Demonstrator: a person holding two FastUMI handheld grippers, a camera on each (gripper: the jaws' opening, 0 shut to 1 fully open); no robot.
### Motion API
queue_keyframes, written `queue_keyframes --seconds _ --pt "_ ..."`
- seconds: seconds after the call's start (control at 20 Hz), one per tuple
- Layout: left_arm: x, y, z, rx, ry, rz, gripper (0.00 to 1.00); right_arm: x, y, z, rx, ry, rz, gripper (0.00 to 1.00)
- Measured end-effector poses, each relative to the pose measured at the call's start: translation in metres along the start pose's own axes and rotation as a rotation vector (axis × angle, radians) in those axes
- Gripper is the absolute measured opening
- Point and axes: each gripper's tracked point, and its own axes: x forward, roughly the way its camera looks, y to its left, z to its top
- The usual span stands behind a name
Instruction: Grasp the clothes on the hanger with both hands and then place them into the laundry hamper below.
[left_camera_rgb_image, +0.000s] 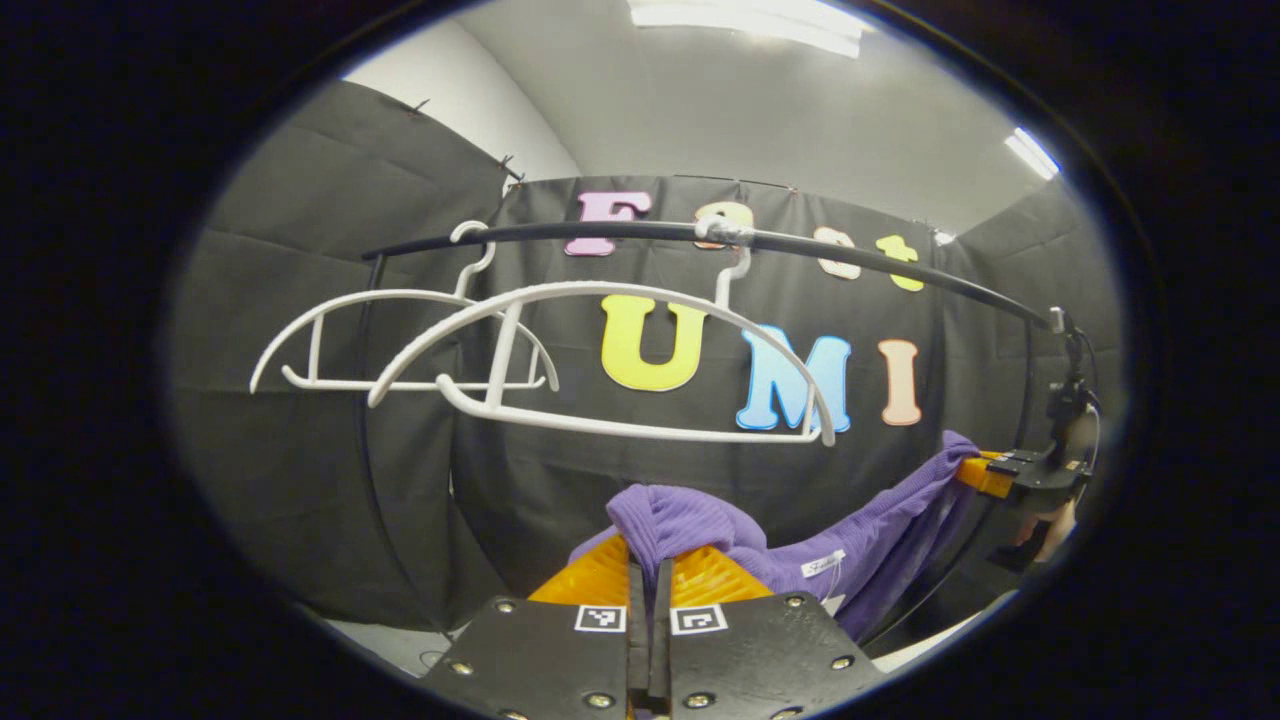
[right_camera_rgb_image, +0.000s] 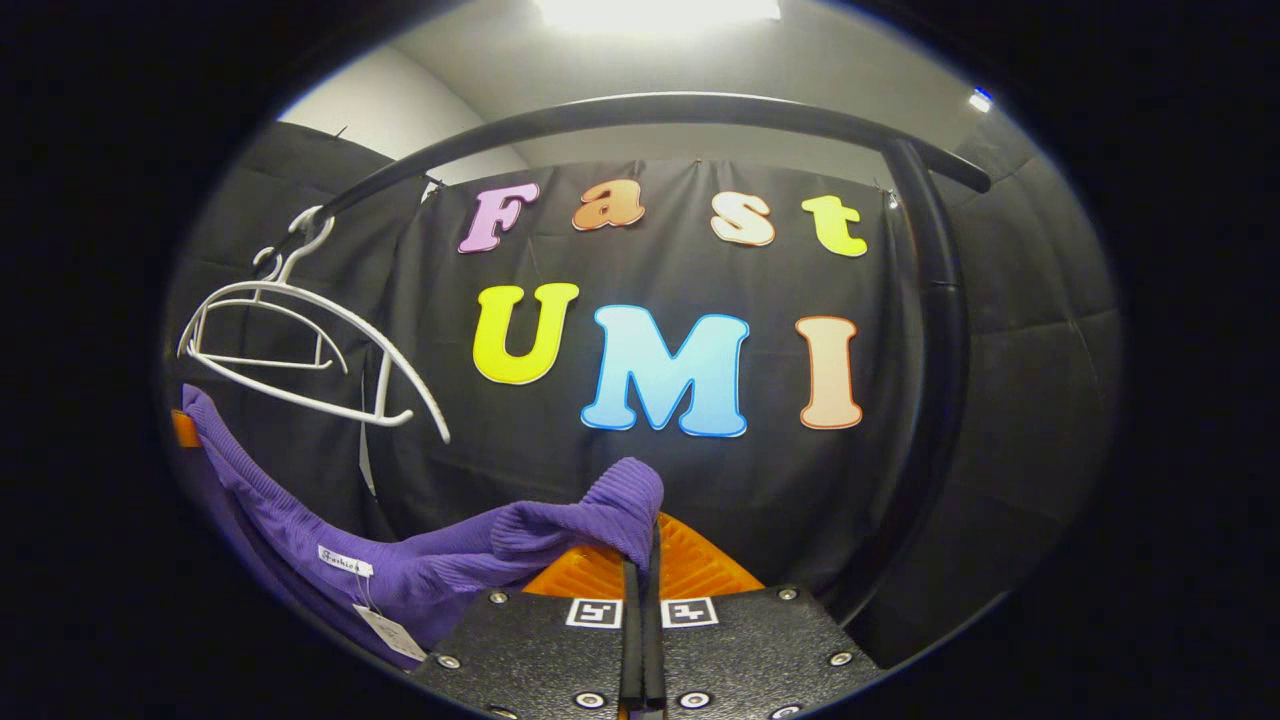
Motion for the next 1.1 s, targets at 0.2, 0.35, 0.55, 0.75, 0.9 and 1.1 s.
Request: queue_keyframes --seconds 0.2,0.35,0.55,0.75,0.9,1.1 --pt "-0.032 0.011 -0.025 -0.02 0.052 -0.018 0.01 -0.039 0.012 -0.018 0.046 0.066 -0.003 0.0" --pt "-0.052 0.021 -0.037 0.011 0.085 -0.078 0.01 -0.072 0.028 -0.029 0.051 0.123 -0.033 0.0" --pt "-0.082 0.034 -0.04 0.033 0.113 -0.214 0.01 -0.135 0.066 -0.032 0.109 0.165 -0.101 0.0" --pt "-0.114 0.041 -0.064 0.008 0.149 -0.33 0.01 -0.19 0.118 -0.049 0.124 0.214 -0.13 0.0" --pt "-0.126 0.048 -0.094 -0.001 0.212 -0.37 0.01 -0.221 0.147 -0.073 0.163 0.28 -0.127 0.0" --pt "-0.14 0.054 -0.138 0.005 0.3 -0.404 0.01 -0.245 0.172 -0.116 0.189 0.405 -0.108 0.0"
